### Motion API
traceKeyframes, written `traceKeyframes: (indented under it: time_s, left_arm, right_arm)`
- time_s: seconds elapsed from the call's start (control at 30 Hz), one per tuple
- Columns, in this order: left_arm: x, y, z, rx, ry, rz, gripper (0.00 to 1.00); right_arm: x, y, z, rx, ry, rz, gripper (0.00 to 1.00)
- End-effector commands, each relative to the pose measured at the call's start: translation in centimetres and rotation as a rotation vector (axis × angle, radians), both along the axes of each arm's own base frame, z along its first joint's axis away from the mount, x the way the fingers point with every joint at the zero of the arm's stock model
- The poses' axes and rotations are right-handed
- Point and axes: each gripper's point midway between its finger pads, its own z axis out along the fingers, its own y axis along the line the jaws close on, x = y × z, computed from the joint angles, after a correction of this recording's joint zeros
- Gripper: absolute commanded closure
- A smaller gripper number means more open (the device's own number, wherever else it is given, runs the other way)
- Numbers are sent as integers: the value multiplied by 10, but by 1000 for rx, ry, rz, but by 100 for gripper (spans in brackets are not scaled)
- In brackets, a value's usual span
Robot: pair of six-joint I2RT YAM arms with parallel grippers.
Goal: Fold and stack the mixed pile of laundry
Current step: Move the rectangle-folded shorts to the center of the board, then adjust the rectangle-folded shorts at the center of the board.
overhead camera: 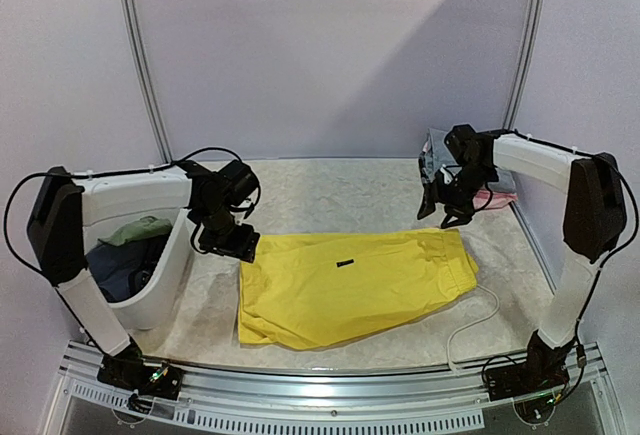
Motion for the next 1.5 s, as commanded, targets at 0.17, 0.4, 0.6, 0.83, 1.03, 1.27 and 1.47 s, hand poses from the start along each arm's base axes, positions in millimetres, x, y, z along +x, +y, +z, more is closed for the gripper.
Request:
traceKeyframes:
  time_s: [0.17,0.4,0.6,0.83,1.03,1.27,1.47]
  left_arm:
    - [20,-7,-24,-42,74,-26,33]
    - [9,-11,-35,-90,118,-20,38]
    - [2,-14,-42,-120,138,-6,42]
    - [0,-18,-48,-151,146,17,44]
    - [-2,-19,-48,-178,140,46,65]
    - [4,-18,-36,-193,85,67,100]
    - [14,-17,0,-184,27,62,100]
  right_arm:
    - [5,-49,-33,-64,110,-98,29]
    - [-2,-61,-48,-45,163,-123,32]
    - [-4,-54,-54,5,174,-111,40]
    - [-3,-51,-54,29,172,-102,60]
    - [-4,-55,-56,27,182,-97,87]
    - [-6,-56,-56,33,188,-90,100]
    - [-7,-58,-48,39,190,-85,100]
